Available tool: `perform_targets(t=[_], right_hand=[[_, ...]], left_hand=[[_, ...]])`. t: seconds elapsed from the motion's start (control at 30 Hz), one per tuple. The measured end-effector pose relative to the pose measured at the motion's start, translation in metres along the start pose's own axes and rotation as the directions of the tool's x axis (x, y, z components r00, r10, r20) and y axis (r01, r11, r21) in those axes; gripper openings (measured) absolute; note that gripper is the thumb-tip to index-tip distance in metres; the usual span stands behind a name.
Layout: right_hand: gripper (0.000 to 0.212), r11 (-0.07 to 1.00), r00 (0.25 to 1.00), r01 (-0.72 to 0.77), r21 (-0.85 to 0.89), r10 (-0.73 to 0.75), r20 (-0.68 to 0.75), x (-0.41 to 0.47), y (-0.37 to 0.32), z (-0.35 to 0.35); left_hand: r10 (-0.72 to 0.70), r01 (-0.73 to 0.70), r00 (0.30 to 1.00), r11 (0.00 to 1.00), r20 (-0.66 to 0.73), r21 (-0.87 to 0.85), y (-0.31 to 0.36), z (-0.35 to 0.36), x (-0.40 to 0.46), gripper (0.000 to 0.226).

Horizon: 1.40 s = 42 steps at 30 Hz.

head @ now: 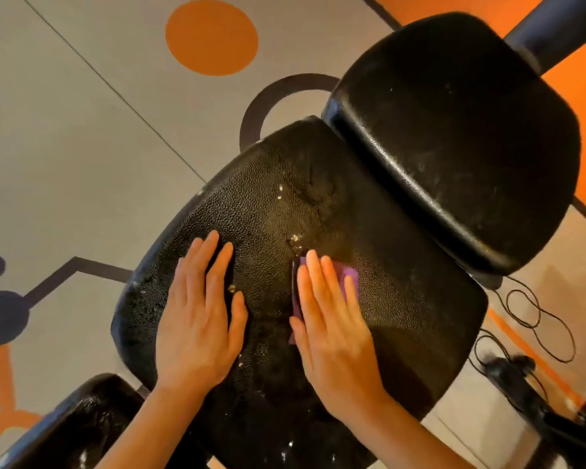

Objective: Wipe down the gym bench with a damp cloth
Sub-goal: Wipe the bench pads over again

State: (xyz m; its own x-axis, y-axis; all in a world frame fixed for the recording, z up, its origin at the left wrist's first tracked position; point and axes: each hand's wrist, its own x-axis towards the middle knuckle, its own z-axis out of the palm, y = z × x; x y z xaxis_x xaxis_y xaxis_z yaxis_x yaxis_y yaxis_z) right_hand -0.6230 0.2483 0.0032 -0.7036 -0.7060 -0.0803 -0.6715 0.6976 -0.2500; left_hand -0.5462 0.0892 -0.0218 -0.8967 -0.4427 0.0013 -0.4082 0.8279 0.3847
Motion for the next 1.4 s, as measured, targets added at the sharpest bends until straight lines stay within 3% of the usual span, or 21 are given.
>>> perform_targets(t=[0.07, 0.17, 0.23, 0.33, 0.43, 0.5, 0.57, 0.63, 0.7, 0.77, 0.8, 0.83, 0.9, 0.97, 1.03, 1.1, 1.13, 1.2, 1.27, 1.3, 1.4], right_hand=[[0.058, 0.997, 0.996, 0.078, -0.023, -0.078, 0.032, 0.007, 0.02, -0.002], [0.057, 0.938, 0.935, -0.32, 0.133, 0.335, -0.117, 0.085, 0.035, -0.009], [0.056, 0.878, 0.872, -0.444, 0.179, 0.469, -0.142, 0.101, 0.024, -0.008], [0.056, 0.994, 0.992, -0.11, 0.022, 0.111, -0.063, 0.041, -0.007, 0.008], [0.055, 0.973, 0.976, 0.207, -0.101, -0.199, 0.085, 0.019, 0.007, 0.007], [0.054, 0.992, 1.0, 0.013, -0.125, -0.011, 0.019, 0.071, 0.022, -0.001], [0.053, 0.946, 0.936, -0.324, 0.017, 0.323, -0.137, 0.126, 0.025, -0.01], [0.053, 0.909, 0.892, -0.41, 0.074, 0.416, -0.178, 0.126, 0.008, -0.004], [0.053, 0.992, 0.989, -0.122, -0.037, 0.119, -0.091, 0.083, -0.013, 0.006], [0.054, 0.963, 0.972, 0.231, -0.139, -0.224, 0.063, 0.047, -0.009, 0.008], [0.055, 0.946, 0.96, 0.277, -0.166, -0.265, 0.091, 0.056, 0.005, 0.007], [0.056, 0.963, 0.98, 0.201, -0.18, -0.196, 0.046, 0.079, 0.015, 0.005], [0.058, 0.979, 0.969, -0.205, -0.021, 0.2, -0.145, 0.138, 0.023, -0.003], [0.055, 0.937, 0.922, -0.345, 0.054, 0.349, -0.17, 0.153, 0.014, -0.006], [0.055, 0.993, 0.992, -0.092, -0.071, 0.085, -0.095, 0.121, 0.005, -0.003], [0.055, 0.941, 0.956, 0.29, -0.172, -0.275, 0.107, 0.087, 0.013, -0.005], [0.055, 0.92, 0.932, 0.358, -0.158, -0.344, 0.11, 0.095, 0.028, -0.007], [0.055, 0.994, 0.995, 0.09, -0.055, -0.093, -0.048, 0.144, 0.041, -0.011], [0.055, 0.973, 0.961, -0.224, 0.064, 0.231, -0.151, 0.187, 0.03, -0.014], [0.055, 0.969, 0.954, -0.246, 0.035, 0.248, -0.171, 0.188, 0.017, -0.011], [0.052, 0.971, 0.969, 0.233, -0.045, -0.236, -0.074, 0.153, -0.006, 0.0]], left_hand=[[-0.003, 0.003, 1.0, 1.0, 0.007, 0.006, 0.0, -0.001, -0.001, 0.058], [0.003, -0.004, 1.0, 1.0, 0.014, 0.017, 0.0, 0.0, 0.001, 0.058], [-0.001, 0.0, 1.0, 1.0, 0.019, 0.02, -0.001, 0.001, 0.0, 0.058], [0.007, -0.007, 1.0, 1.0, 0.018, 0.018, -0.002, -0.001, 0.0, 0.058], [0.003, -0.004, 1.0, 1.0, 0.029, 0.026, -0.002, -0.002, 0.0, 0.058], [0.012, -0.012, 0.999, 1.0, 0.029, 0.028, -0.002, -0.002, 0.0, 0.057], [0.016, -0.017, 1.0, 0.999, 0.013, 0.029, -0.001, -0.001, 0.0, 0.057], [0.018, -0.018, 1.0, 1.0, 0.013, 0.022, -0.001, 0.0, -0.001, 0.057], [0.018, -0.019, 1.0, 1.0, 0.014, 0.011, -0.003, 0.0, -0.001, 0.058], [0.012, -0.012, 1.0, 1.0, 0.017, 0.013, -0.003, 0.0, -0.001, 0.058], [0.008, -0.009, 1.0, 1.0, 0.02, 0.013, -0.003, 0.001, -0.001, 0.058], [0.005, -0.006, 1.0, 1.0, 0.021, 0.011, -0.003, 0.0, -0.002, 0.057], [0.007, -0.007, 1.0, 1.0, 0.008, 0.016, -0.003, 0.0, -0.001, 0.057], [0.011, -0.011, 1.0, 1.0, -0.001, 0.025, -0.002, 0.0, 0.0, 0.056], [0.009, -0.009, 1.0, 1.0, 0.004, 0.016, -0.002, 0.0, -0.001, 0.057], [0.001, -0.001, 1.0, 1.0, 0.011, 0.023, -0.001, -0.001, 0.001, 0.058], [0.001, -0.001, 1.0, 1.0, 0.015, 0.029, -0.001, -0.001, 0.001, 0.058], [0.003, -0.004, 1.0, 1.0, 0.023, 0.03, -0.001, -0.001, 0.0, 0.059], [0.0, 0.0, 1.0, 0.999, 0.026, 0.032, -0.002, -0.001, 0.001, 0.059], [-0.001, 0.0, 1.0, 0.999, 0.03, 0.036, -0.001, -0.002, 0.001, 0.059], [-0.005, 0.004, 0.999, 0.999, 0.041, 0.038, -0.001, -0.002, 0.002, 0.059]])
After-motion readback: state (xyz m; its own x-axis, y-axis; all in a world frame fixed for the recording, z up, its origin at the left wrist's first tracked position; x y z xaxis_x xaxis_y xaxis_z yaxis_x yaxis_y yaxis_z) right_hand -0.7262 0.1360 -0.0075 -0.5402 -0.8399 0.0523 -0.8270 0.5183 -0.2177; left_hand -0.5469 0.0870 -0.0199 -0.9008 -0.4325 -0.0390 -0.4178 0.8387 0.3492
